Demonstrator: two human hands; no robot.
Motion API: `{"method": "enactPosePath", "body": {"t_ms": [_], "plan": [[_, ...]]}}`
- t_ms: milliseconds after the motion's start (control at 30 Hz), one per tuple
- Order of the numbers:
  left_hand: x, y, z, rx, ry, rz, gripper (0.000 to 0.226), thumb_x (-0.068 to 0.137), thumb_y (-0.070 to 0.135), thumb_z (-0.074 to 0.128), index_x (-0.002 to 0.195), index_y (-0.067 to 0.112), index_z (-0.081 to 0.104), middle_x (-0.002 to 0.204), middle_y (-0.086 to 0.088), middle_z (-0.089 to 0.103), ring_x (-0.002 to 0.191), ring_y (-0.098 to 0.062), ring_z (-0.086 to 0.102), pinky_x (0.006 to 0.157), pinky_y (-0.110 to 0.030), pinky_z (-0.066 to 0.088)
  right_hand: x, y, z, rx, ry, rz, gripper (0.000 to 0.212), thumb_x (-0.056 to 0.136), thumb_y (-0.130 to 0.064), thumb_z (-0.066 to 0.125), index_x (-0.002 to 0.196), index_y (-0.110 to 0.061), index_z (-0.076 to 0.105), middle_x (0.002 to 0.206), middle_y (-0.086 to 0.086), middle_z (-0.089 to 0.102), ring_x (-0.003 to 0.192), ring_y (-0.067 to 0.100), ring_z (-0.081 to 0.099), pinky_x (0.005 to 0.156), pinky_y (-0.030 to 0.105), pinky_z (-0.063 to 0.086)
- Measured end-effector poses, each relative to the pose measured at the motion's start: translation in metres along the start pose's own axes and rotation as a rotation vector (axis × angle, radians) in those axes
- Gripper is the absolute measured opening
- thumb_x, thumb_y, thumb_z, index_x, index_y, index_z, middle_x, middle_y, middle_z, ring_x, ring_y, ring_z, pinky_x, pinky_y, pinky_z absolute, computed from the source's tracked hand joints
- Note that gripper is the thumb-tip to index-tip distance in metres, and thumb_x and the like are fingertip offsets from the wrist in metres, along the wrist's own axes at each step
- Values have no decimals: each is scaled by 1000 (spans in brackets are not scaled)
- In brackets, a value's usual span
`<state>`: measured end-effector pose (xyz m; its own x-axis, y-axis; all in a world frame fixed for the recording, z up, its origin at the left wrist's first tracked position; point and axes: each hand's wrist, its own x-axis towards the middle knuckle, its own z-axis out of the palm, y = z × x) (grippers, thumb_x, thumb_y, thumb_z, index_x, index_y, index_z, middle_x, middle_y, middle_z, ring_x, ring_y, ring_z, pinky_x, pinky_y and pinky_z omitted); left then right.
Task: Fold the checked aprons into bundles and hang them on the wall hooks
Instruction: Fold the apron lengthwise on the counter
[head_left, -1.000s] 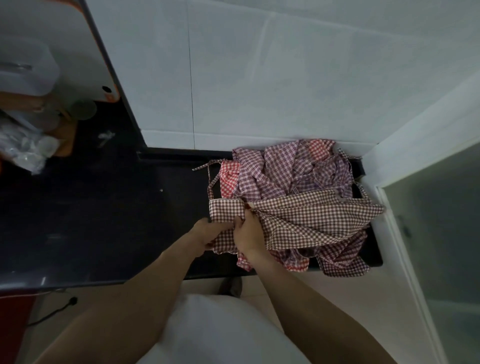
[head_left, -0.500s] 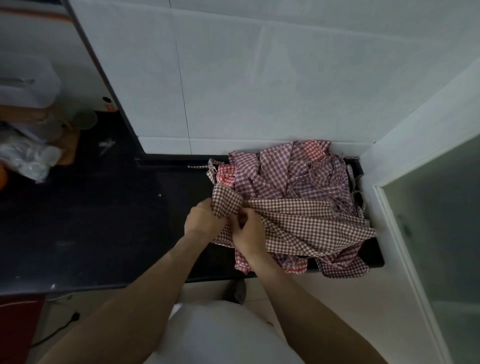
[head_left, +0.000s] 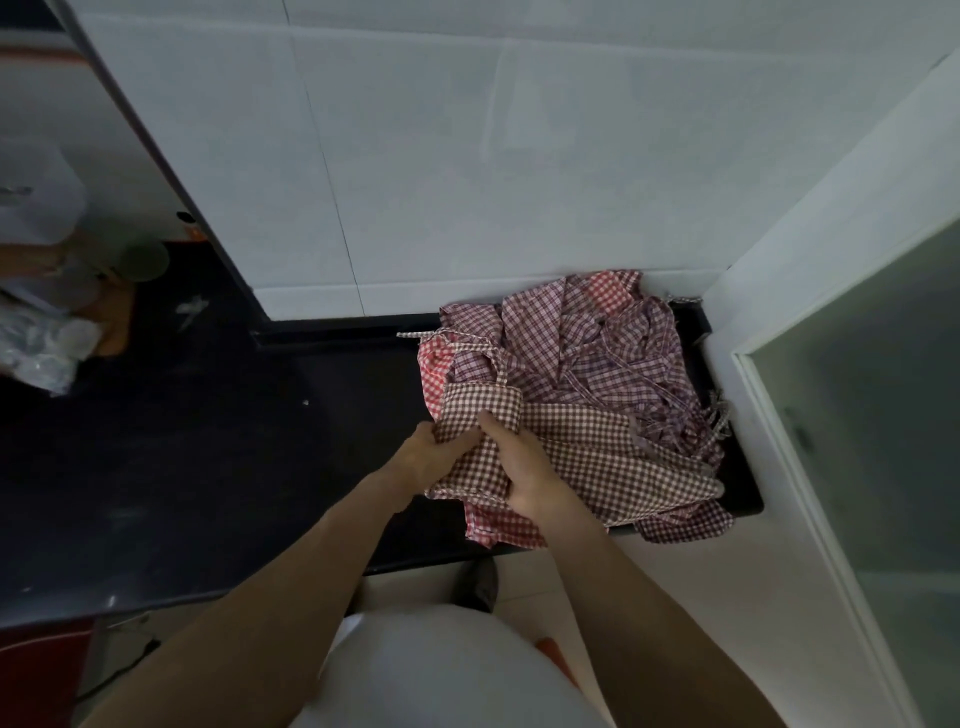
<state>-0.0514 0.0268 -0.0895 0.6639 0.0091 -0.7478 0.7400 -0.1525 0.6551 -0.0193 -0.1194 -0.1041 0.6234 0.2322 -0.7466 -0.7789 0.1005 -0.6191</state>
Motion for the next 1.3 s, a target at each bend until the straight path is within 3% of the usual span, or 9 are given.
{"method": "enactPosePath", "body": {"t_ms": [233, 467, 633, 733, 933, 1067, 1167, 1233, 1300], "plan": [[-1, 4, -7, -367, -200, -99, 72, 63, 43, 83, 121, 10, 56, 120, -14, 67, 106, -31, 68, 85, -45, 59, -8, -4, -7, 108, -43, 54, 67, 87, -48, 72, 137, -9, 51, 125, 15, 67, 111, 34, 67, 98, 54, 53], [4, 2, 2, -400, -167, -122, 67, 66, 41, 83, 118, 6, 61, 115, -12, 71, 101, -26, 71, 76, -36, 59, -19, -4, -9, -635, 218, -176, 56, 97, -53, 50, 123, -5, 61, 113, 6, 67, 98, 20, 65, 94, 35, 53], [5, 5, -4, -201, -174, -164, 73, 64, 42, 83, 127, 14, 58, 122, -6, 66, 108, -24, 62, 87, -43, 53, -4, 25, -4, -115, 249, -94, 74, 87, -43, 66, 146, -9, 38, 135, 10, 57, 117, 28, 60, 103, 49, 50], [3, 8, -10, -256, -198, -148, 69, 64, 33, 84, 125, 13, 56, 124, -10, 65, 112, -29, 63, 88, -46, 56, -3, 33, -10, 191, 39, -28, 56, 90, -19, 68, 141, -7, 48, 131, 15, 62, 118, 33, 62, 105, 53, 48], [2, 7, -6, -373, -221, -144, 58, 72, 22, 78, 123, 6, 57, 116, -14, 70, 103, -29, 69, 77, -39, 60, -8, 26, -29, 339, -286, -52, 86, 68, -6, 72, 147, -1, 39, 149, 22, 46, 138, 39, 43, 119, 54, 30], [5, 3, -6, -504, -240, -160, 52, 76, 18, 76, 123, 5, 57, 118, -16, 70, 108, -31, 68, 86, -44, 58, -21, 13, -48, -388, -133, -294, 72, 65, -14, 62, 137, -11, 51, 137, 17, 55, 125, 33, 52, 105, 47, 45], [6, 3, -7, -508, -259, -151, 49, 78, 19, 73, 123, 7, 56, 121, -15, 68, 112, -31, 65, 96, -46, 54, -21, 20, -64, -1148, 58, -443, 66, 74, -51, 68, 131, -21, 54, 131, 0, 57, 125, 20, 50, 110, 47, 38], [6, 3, -7, -501, -277, -157, 48, 79, 20, 73, 123, 8, 57, 120, -15, 69, 114, -32, 64, 101, -49, 50, -19, 19, -68, -1189, 109, -446, 67, 75, -60, 69, 127, -20, 59, 125, -1, 62, 120, 19, 54, 108, 45, 41], [6, 1, -10, -503, -288, -168, 46, 81, 19, 72, 123, 7, 57, 120, -15, 69, 115, -33, 63, 103, -52, 48, -23, 7, -68, -1057, 8, -361, 62, 78, -43, 81, 129, -14, 60, 127, -3, 64, 118, 14, 57, 105, 33, 44]]}}
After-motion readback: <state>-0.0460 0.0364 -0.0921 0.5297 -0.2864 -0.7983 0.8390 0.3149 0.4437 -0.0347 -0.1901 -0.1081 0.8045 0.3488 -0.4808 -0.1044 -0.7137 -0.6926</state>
